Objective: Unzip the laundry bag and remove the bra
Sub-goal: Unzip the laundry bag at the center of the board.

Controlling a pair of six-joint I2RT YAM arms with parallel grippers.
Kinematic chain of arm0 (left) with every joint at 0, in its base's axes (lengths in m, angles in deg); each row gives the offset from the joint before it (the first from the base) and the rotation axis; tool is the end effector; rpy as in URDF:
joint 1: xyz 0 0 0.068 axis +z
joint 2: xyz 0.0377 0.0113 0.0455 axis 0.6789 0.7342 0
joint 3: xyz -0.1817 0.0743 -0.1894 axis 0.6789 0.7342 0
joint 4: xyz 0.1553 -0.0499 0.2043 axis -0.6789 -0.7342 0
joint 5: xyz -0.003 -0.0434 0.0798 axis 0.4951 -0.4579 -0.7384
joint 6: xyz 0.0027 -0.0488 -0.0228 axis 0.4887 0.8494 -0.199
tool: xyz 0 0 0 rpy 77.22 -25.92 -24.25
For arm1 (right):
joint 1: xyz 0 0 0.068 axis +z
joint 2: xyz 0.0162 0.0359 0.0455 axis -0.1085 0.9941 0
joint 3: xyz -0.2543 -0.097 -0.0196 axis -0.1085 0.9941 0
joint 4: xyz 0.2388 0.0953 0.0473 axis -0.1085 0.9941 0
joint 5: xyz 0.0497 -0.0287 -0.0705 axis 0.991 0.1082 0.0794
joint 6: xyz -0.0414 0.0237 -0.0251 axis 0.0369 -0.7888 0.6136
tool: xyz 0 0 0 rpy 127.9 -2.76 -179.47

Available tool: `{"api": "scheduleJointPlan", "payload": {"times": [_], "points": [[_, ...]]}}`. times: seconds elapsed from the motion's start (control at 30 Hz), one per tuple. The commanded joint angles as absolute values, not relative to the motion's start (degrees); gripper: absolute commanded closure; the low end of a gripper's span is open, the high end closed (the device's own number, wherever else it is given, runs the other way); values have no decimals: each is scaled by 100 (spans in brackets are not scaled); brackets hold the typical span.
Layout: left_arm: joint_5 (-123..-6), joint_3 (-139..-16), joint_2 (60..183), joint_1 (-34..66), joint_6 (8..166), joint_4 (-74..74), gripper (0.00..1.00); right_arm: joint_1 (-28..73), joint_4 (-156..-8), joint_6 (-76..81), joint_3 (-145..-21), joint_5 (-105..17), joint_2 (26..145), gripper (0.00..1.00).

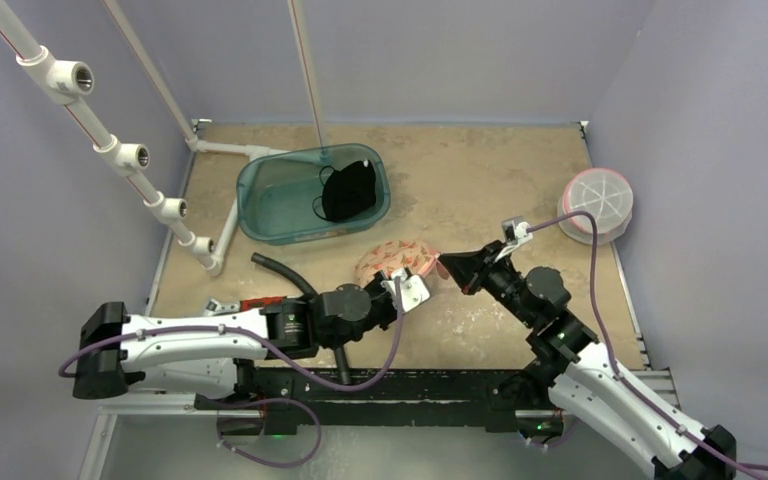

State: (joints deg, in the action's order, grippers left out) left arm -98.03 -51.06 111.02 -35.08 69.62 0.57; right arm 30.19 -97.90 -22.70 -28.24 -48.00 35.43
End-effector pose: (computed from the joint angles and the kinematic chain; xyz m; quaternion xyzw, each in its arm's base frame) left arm 0.0699 -0.2525 0.2963 0.4261 0.6713 -0.1999 0.5726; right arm 0.1231 0.0939 0.2762 -0.0520 0.6719 0.4345 0.5975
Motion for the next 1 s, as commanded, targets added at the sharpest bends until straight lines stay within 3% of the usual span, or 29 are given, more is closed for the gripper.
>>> {"api": "scheduleJointPlan", "payload": {"times": [0.0, 0.4, 0.57, 0.67, 0.83, 0.97], "points": [[-9223, -4926, 10565, -3586, 6573, 281, 100, 2988, -10207, -2315, -2750, -5390, 3720, 100], [-9392, -4334, 9879, -3598, 6319, 461, 100, 2989, -10014, -2782, -2437, -6294, 3720, 100], [-10144, -4062, 9843, -3601, 7076, 605, 100, 2991, -9984, -2661, -2285, -6115, 3427, 100], [-10674, -3874, 9831, -3600, 7950, 676, 65, 2994, -10227, -2412, -2170, -5875, 3221, 100], [-11070, -3895, 9705, -3599, 8654, 140, 22, 2987, -10234, -2099, -2204, -5269, 3184, 100], [-11079, -4175, 9527, -3604, 8914, -469, 16, 2988, -10085, -2023, -2215, -5206, 3104, 100]]}}
